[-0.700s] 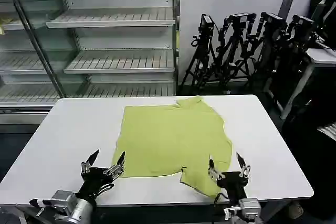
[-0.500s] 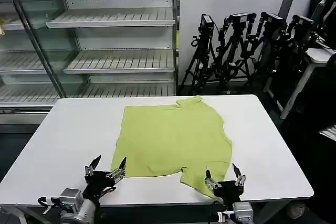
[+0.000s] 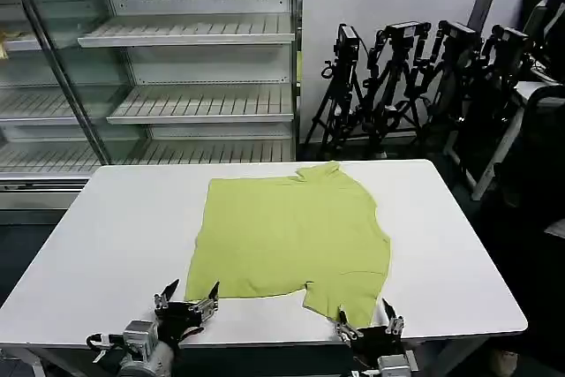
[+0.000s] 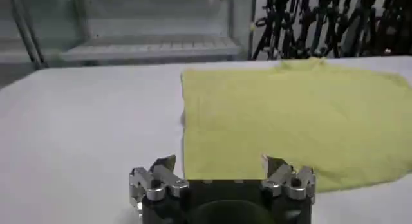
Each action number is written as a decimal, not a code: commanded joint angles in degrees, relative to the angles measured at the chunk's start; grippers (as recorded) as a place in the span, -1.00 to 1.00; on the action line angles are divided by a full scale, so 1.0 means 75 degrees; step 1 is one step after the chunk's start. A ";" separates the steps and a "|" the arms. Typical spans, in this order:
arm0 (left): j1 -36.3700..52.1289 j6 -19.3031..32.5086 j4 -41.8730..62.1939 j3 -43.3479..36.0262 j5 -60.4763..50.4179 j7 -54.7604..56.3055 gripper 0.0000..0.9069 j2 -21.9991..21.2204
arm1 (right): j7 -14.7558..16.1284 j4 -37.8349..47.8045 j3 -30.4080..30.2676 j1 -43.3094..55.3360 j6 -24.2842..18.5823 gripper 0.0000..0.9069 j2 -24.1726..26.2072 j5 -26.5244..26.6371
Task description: Fold and organize the clothes.
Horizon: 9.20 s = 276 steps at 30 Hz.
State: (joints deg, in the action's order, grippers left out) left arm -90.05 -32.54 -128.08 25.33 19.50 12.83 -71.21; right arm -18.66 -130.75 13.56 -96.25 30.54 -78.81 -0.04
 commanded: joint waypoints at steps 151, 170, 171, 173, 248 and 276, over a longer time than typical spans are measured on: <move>0.1566 0.0616 0.1803 -0.0339 0.1190 0.0241 -0.91 0.0257 | -0.0192 0.1665 0.1036 0.2193 0.0135 -1.00 0.1042 0.2681; 0.0976 0.0440 0.0859 -0.0168 0.1205 0.0217 -0.91 0.0309 | -0.0110 0.0663 0.1142 0.1504 -0.0028 -1.00 0.1124 0.2537; 0.0868 0.0439 0.0739 -0.0147 0.1188 0.0221 -0.91 0.0309 | -0.0109 0.0577 0.1165 0.1428 -0.0024 -1.00 0.1136 0.2523; 0.0551 0.0443 0.0469 -0.0093 0.1119 0.0231 -0.91 0.0299 | -0.0104 0.0246 0.1230 0.1127 -0.0016 -1.00 0.1183 0.2485; 0.5100 -0.0075 0.4027 -0.2132 0.3332 0.1273 1.00 0.2077 | -0.1270 0.6595 -0.1645 0.8318 0.0344 1.00 0.0843 0.4741; 0.4956 -0.0064 0.3893 -0.2375 0.3376 0.1182 -0.96 0.1866 | -0.1355 0.6782 -0.1658 0.7931 0.0337 -1.00 0.0491 0.5058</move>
State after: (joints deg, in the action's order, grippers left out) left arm -51.97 -32.87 -99.03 8.10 44.69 22.36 -57.14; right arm -28.65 -79.79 1.65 -35.62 32.86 -74.75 36.97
